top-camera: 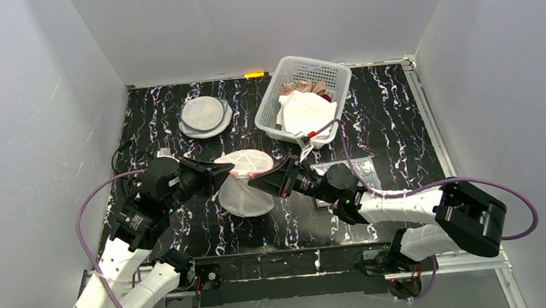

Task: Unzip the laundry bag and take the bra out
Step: Unzip the laundry bag at the center of the board.

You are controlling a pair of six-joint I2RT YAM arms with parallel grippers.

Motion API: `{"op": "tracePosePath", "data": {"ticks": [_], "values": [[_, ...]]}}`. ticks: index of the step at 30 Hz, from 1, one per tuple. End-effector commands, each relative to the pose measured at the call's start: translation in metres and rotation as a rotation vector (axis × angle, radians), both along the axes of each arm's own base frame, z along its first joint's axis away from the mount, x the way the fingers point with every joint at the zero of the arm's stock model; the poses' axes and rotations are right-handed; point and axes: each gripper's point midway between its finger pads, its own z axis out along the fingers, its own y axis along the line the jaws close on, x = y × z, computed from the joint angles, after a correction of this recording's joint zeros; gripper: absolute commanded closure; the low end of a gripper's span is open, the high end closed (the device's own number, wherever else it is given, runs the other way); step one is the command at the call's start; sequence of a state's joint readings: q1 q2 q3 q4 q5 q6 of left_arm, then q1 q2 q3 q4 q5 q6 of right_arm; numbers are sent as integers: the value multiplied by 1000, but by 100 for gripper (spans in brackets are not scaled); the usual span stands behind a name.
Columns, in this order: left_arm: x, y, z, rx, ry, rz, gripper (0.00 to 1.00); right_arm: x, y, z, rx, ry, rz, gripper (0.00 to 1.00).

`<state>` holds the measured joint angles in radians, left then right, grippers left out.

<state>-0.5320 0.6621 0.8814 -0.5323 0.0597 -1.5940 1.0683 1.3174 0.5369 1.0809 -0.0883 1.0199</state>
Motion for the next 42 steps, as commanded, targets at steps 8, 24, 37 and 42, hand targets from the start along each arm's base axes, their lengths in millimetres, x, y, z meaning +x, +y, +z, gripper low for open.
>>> {"op": "tracePosePath", "data": {"ticks": [8,24,37,42], "values": [[-2,2,9,-20,-25,3,100,2,-1,42,100,-69,-22,68],[-3,2,7,-18,-23,0,100,3,1,42,89,-76,-21,81],[-6,1,-1,-5,-17,-14,100,4,-5,10,-48,-63,-48,99],[-5,-1,-7,5,-33,-36,100,9,-17,-13,-171,-69,-100,99]]}}
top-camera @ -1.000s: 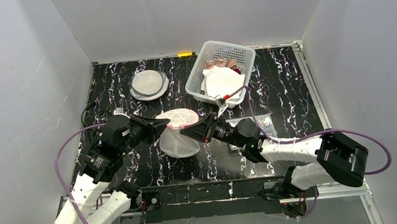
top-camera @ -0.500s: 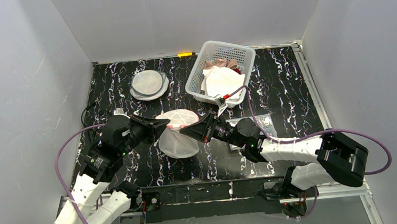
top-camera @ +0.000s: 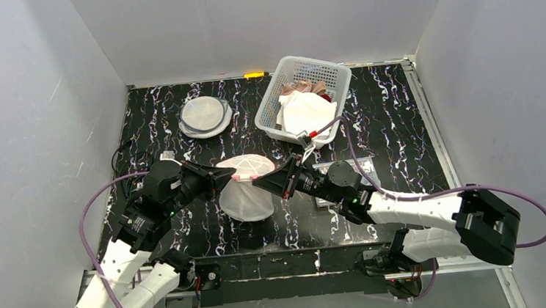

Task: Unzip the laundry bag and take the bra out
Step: Unzip the laundry bag at the center of the board.

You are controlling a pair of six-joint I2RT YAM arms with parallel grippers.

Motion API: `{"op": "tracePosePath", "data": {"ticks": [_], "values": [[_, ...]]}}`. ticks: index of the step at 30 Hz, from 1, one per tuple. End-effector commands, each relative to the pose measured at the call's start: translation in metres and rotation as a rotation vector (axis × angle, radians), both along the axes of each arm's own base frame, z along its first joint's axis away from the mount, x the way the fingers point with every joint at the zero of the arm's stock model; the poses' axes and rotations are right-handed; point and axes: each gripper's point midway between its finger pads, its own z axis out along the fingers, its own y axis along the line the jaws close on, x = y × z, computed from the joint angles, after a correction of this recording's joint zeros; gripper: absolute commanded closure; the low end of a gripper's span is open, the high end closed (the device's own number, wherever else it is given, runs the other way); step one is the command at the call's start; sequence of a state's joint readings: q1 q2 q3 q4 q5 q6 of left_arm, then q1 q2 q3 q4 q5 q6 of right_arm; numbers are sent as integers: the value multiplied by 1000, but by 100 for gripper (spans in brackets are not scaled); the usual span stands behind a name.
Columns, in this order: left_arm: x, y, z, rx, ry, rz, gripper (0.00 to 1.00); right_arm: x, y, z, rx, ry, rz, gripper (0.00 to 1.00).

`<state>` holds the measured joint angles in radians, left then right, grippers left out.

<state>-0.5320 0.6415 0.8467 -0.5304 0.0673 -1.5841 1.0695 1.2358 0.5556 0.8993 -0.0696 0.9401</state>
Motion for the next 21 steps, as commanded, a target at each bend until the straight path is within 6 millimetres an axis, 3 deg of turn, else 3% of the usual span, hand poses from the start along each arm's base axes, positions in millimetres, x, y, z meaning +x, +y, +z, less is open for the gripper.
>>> {"op": "tracePosePath", "data": {"ticks": [1,12,21], "values": [[-1,-4,3,-8,-45,-32,100,7,-14,-10,-91,-40,-72,99],[6,-21,-20,86,-110,-169,100,13,-33,-42,-304,-79,-132,99],[23,-55,-40,304,-391,-495,100,9,-54,-65,-567,-235,-118,99]]}}
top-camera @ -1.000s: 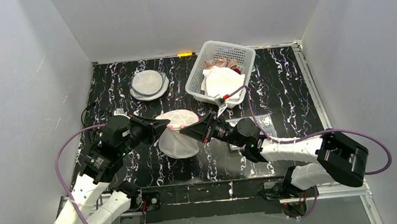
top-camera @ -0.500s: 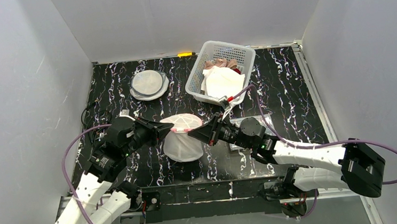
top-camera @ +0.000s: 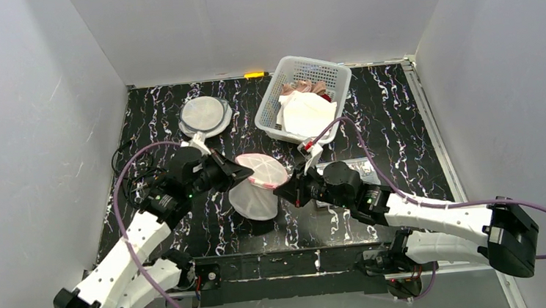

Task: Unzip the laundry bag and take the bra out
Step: Unzip the laundry bag at the center of the board.

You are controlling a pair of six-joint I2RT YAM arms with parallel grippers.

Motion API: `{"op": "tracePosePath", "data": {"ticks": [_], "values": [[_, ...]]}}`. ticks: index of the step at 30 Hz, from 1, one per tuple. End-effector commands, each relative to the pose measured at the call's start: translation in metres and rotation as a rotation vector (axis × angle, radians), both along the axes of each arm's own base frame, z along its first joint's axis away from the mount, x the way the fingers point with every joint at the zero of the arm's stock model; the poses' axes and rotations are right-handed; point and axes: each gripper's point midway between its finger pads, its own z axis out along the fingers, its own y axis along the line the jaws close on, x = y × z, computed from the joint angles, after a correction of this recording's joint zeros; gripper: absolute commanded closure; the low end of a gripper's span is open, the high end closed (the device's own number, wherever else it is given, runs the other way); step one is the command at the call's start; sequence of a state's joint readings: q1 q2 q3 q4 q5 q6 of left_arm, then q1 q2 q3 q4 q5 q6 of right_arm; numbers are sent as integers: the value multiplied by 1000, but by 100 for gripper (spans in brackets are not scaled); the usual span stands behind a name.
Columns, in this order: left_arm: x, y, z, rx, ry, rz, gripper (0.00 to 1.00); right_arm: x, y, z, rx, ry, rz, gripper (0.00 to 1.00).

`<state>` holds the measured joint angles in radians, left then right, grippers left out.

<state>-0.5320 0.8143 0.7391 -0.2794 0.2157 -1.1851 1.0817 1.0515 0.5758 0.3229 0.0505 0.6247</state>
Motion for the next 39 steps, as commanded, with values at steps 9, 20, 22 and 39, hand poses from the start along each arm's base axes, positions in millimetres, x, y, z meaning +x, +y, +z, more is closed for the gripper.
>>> {"op": "tracePosePath", "data": {"ticks": [9,20,22,39], "values": [[11,-39,-31,68,-148,-317,79,6,-25,-38,-224,-95,-38,99],[-36,9,-67,128,73,-138,13,-2,-7,-48,-187,-45,-5,99],[-44,11,-71,81,132,-97,13,-3,-4,-48,-182,-39,-1,99],[-44,-28,-79,6,183,-61,42,-15,28,-31,-95,-56,55,99]]}}
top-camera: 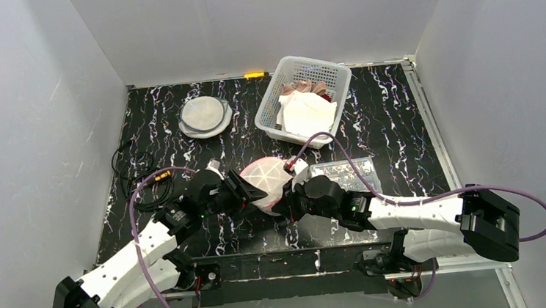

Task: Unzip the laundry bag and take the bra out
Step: Unzip the laundry bag at the center of the board.

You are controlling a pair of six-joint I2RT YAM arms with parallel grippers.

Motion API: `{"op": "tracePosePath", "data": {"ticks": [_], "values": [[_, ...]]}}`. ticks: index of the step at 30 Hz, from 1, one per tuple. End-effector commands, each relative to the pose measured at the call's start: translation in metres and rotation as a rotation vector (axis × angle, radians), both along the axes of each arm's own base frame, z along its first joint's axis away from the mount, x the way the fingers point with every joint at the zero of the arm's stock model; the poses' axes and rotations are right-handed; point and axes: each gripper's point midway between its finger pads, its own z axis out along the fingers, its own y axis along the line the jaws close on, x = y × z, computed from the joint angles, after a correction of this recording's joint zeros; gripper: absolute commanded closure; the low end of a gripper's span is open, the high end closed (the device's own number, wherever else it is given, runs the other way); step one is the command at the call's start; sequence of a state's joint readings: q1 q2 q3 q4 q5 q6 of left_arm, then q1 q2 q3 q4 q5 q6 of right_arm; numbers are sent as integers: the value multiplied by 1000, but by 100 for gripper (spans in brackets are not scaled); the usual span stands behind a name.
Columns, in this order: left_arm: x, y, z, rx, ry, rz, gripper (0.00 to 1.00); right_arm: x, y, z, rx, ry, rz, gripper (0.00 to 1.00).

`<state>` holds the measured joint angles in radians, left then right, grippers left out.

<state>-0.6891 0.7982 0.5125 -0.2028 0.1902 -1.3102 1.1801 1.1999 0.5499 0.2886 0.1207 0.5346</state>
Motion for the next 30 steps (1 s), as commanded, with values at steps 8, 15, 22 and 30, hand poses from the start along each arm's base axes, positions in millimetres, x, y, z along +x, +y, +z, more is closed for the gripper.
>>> {"op": "tracePosePath", "data": {"ticks": [8,15,22,30], "values": [[-10,-7,-18,6,51,20,42,7,25,49,167,-58,-12,99],[-5,2,-32,64,77,85,50,5,21,48,165,-56,-14,99],[-1,9,-42,127,88,117,75,2,9,41,153,-47,-33,99],[3,20,-39,193,58,138,100,8,-8,32,88,-68,-85,99]]}}
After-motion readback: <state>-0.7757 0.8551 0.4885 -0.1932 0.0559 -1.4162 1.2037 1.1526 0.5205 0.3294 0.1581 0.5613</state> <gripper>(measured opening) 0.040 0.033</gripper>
